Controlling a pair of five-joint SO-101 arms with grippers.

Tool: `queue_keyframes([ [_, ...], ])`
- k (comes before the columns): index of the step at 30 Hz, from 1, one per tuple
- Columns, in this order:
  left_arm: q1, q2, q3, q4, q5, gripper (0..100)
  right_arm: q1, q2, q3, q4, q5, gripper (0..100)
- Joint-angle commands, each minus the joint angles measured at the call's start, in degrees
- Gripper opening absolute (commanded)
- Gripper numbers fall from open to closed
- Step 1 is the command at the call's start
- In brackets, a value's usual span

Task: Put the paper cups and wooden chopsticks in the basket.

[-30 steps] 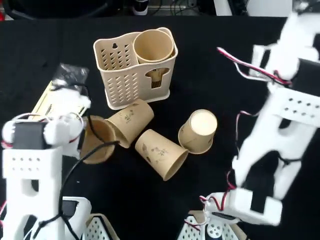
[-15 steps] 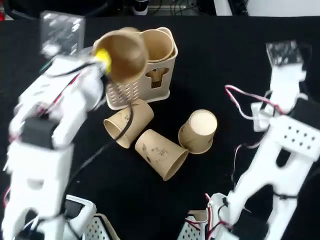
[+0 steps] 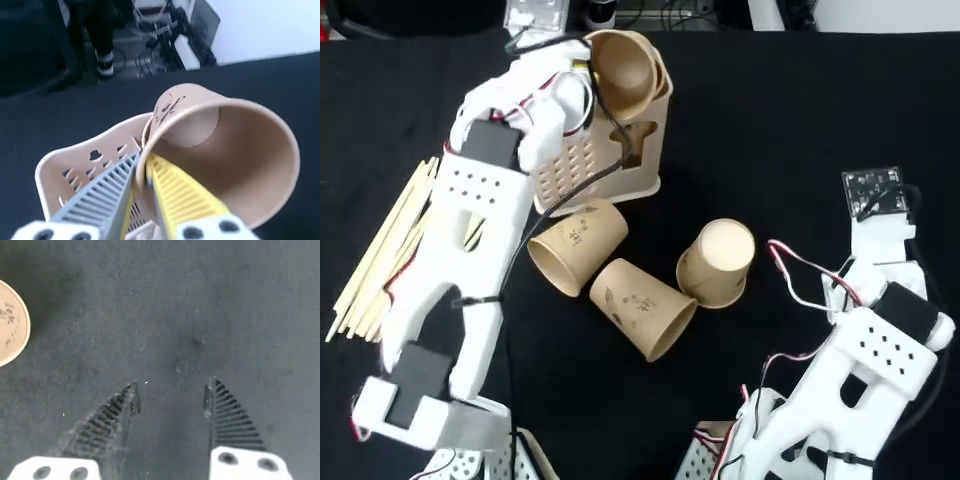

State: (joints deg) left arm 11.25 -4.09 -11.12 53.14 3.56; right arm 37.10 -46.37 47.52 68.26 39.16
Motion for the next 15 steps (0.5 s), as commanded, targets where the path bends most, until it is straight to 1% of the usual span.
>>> queue_keyframes([
  [1,0.57,2.20,-14.55,14.51,0.44,3,0.53,-1.54,-0.13,-0.88,0.62,21.9],
  [6,1.54,5.71,-28.18,26.11,0.53,3,0.53,-1.54,-0.13,-0.70,0.44,21.9],
  [8,1.98,8.18,-32.22,27.87,0.53,3,0.53,-1.54,-0.13,-0.44,0.62,21.9],
  [11,2.24,13.27,-35.47,28.04,0.53,4,0.53,-1.54,-0.13,-0.44,0.53,21.9],
  [13,2.24,16.18,-37.32,28.13,0.62,8,0.53,-1.54,-0.04,-0.44,0.44,21.9],
  [15,1.98,18.02,-39.08,29.27,3.08,16,0.53,-1.54,-0.04,-0.44,0.44,21.9],
])
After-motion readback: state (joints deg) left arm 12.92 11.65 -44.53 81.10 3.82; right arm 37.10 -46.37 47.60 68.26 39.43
